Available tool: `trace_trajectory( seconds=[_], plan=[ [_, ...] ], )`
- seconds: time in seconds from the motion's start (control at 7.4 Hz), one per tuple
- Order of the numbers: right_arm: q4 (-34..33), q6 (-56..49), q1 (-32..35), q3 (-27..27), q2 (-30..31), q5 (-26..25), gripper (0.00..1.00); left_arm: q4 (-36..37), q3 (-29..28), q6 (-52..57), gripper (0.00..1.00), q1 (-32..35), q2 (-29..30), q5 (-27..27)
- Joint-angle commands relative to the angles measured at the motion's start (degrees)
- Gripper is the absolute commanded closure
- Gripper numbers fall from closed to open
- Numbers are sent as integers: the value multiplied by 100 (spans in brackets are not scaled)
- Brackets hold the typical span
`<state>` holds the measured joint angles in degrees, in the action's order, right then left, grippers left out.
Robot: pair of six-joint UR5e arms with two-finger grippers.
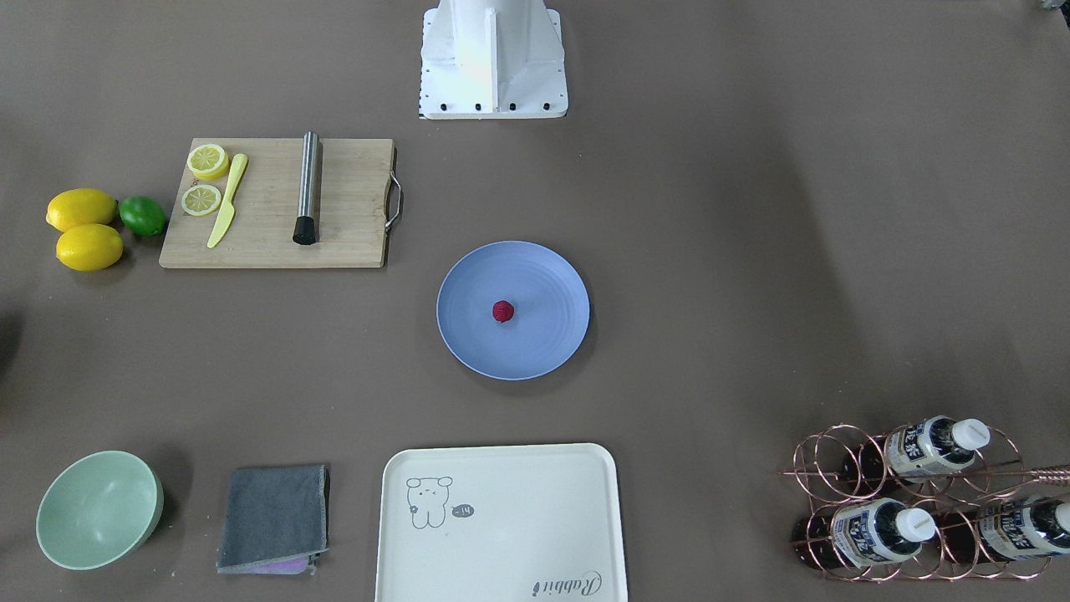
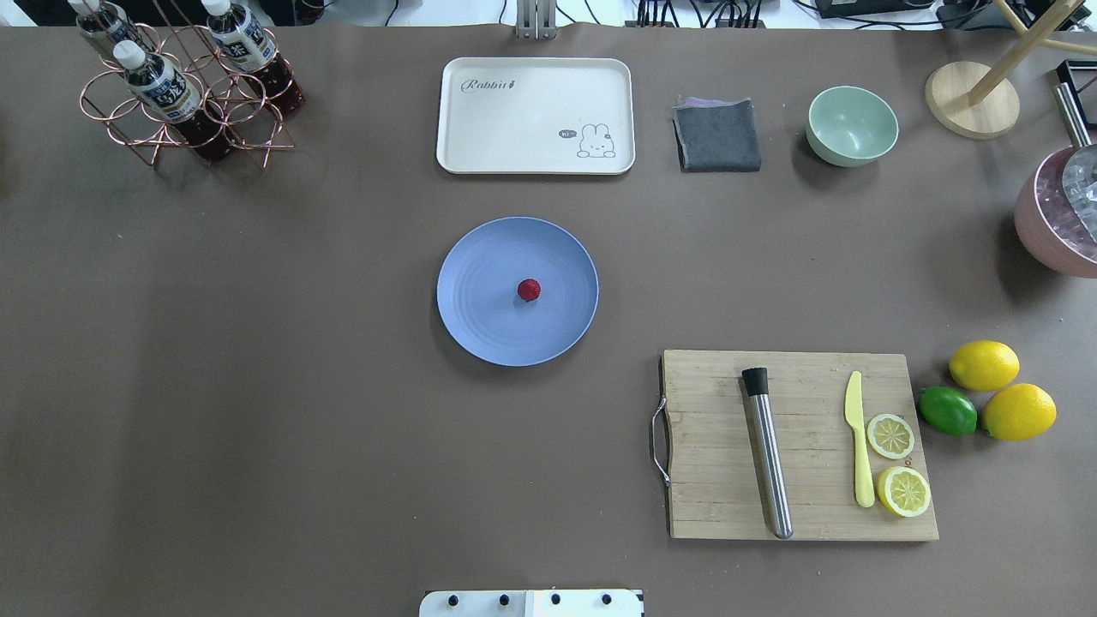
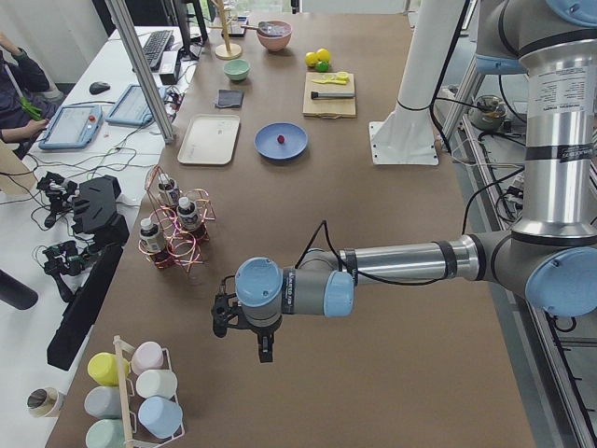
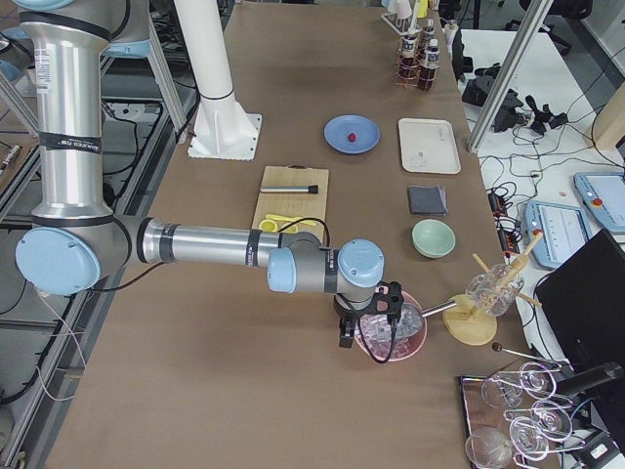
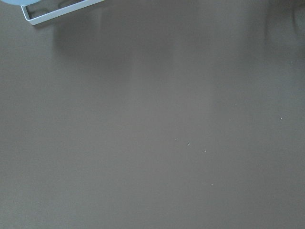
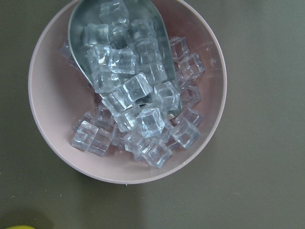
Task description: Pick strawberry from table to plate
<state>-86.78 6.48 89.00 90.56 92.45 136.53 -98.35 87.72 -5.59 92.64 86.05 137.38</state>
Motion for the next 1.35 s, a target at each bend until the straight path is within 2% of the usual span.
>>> trace_trajectory(
  seconds=[0.0, 1.22],
  plan=[
    [-5, 29, -6, -3, 45, 5, 0, 0, -9, 5, 2, 8, -9, -27],
    [-5, 38, -6, -29, 89, 22, 0, -8, 0, 14, 2, 8, -88, -36]
  ],
)
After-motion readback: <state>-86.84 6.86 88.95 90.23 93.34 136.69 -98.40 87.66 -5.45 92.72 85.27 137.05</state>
